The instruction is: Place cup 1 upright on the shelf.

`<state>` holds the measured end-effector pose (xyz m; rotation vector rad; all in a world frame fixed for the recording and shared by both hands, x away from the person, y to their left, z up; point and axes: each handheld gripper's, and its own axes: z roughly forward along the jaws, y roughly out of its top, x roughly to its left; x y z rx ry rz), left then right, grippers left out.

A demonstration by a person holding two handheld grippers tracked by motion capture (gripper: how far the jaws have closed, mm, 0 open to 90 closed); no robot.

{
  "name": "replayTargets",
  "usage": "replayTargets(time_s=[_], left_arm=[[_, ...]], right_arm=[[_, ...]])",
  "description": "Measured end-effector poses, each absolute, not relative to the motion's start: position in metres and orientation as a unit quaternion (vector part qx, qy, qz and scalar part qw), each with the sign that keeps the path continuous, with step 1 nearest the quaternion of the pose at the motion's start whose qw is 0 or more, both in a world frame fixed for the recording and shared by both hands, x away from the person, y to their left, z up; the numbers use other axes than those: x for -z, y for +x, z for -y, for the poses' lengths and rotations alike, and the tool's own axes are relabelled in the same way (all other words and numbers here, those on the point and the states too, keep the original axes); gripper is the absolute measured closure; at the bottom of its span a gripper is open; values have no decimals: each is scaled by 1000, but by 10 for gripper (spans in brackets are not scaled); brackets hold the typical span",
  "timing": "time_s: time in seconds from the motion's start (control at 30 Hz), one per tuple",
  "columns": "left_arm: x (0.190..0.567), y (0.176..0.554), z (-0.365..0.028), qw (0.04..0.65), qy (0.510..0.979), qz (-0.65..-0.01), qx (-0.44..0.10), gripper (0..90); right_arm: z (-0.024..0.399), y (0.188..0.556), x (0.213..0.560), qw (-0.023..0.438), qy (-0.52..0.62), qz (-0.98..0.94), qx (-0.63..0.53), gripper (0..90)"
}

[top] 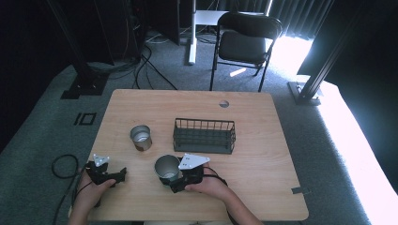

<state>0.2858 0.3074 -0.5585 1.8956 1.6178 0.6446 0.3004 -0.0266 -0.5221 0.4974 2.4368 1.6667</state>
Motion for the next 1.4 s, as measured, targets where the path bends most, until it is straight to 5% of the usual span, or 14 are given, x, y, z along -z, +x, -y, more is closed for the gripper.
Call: replayTargets(time_s=[0.8,1.4], left_arm=[[558,286,-307,280,707,-604,-241,3],[558,286,-307,280,707,-604,-240,3]], right_arm=[[30,306,467,90,176,-791,-579,138],[54,333,395,180,216,-735,-617,138]])
